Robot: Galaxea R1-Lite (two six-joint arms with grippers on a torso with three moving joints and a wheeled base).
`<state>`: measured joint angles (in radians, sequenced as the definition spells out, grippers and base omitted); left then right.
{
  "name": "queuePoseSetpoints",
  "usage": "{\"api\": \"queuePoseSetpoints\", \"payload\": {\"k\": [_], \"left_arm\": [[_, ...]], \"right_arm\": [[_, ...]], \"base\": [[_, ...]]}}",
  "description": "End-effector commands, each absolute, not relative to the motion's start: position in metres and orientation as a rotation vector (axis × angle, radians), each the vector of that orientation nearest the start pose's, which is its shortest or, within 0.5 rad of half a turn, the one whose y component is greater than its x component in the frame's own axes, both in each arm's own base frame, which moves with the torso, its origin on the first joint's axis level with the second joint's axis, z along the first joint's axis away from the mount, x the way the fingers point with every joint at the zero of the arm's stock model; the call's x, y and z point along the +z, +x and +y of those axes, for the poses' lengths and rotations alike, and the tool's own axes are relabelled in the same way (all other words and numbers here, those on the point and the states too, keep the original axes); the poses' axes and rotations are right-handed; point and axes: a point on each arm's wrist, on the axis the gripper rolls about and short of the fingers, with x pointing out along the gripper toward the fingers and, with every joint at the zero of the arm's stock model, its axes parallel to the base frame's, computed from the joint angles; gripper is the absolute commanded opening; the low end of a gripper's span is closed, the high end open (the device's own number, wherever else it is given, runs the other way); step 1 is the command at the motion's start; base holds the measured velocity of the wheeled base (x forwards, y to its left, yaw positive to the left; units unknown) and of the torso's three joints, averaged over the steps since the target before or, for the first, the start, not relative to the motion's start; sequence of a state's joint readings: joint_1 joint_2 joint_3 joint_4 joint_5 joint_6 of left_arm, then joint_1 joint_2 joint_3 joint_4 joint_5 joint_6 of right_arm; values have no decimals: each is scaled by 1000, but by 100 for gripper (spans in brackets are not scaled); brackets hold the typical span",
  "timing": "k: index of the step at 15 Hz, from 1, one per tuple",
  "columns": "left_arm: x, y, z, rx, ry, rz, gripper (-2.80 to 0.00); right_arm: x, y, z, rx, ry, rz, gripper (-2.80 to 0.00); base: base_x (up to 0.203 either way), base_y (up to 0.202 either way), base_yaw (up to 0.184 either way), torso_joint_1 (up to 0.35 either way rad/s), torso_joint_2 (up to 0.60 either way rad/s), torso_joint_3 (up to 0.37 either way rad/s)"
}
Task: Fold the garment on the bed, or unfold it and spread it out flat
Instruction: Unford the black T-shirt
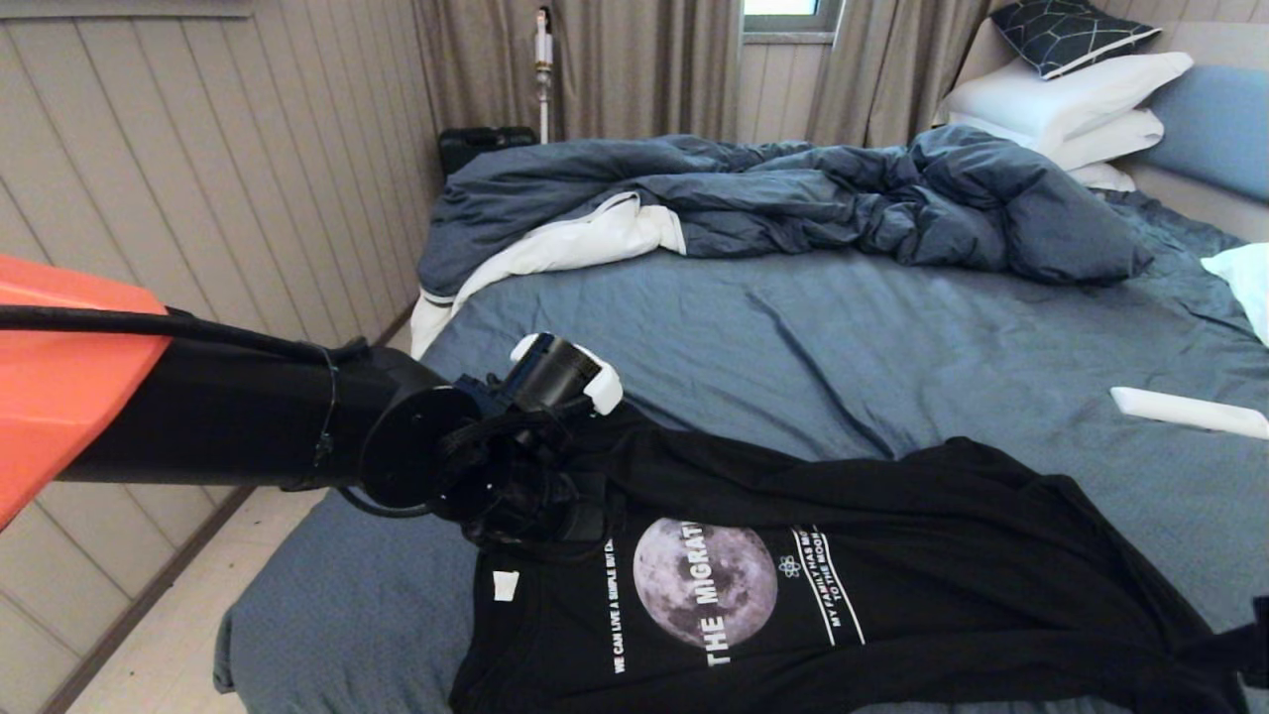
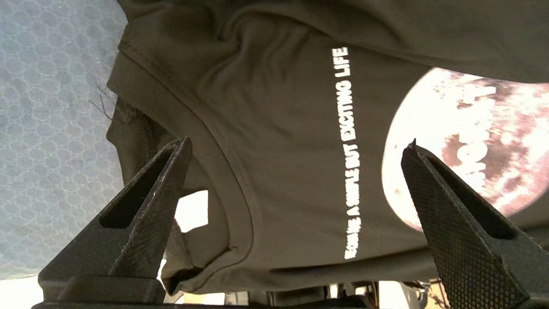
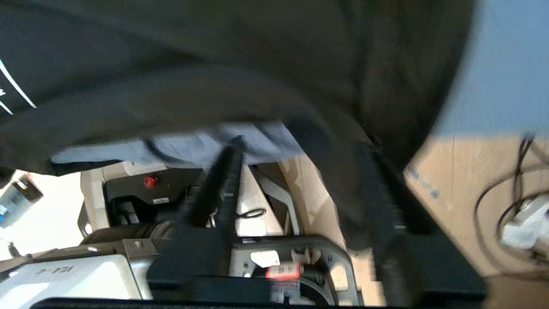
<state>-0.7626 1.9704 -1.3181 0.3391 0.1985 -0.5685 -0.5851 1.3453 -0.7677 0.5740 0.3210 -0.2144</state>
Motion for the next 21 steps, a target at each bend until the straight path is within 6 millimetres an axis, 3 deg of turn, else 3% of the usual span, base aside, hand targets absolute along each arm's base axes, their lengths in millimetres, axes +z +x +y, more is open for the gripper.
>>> {"api": "queuePoseSetpoints", "payload": {"k": [1, 4, 12, 15, 21], "left_arm": [[140, 264, -245, -232, -50, 1000, 0], [134, 267, -247, -227, -42, 1011, 0], [124, 275, -254, -222, -33, 1022, 0], [121, 277, -254, -218, -37, 1025, 0], [117, 283, -252, -210, -43, 1018, 0]], "right_arm": [[163, 158, -76, -64, 281, 1093, -280], [164, 177, -60, -38, 241, 1078, -280], [143, 219, -26, 65, 173, 1115, -280], [137, 224, -19, 94, 155, 1128, -280], [124, 214, -11, 109, 134, 1190, -280]], "base": [[0, 0, 0, 0, 0, 0], [0, 0, 0, 0, 0, 0], [0, 0, 0, 0, 0, 0], [0, 0, 0, 0, 0, 0], [0, 0, 0, 0, 0, 0]]}}
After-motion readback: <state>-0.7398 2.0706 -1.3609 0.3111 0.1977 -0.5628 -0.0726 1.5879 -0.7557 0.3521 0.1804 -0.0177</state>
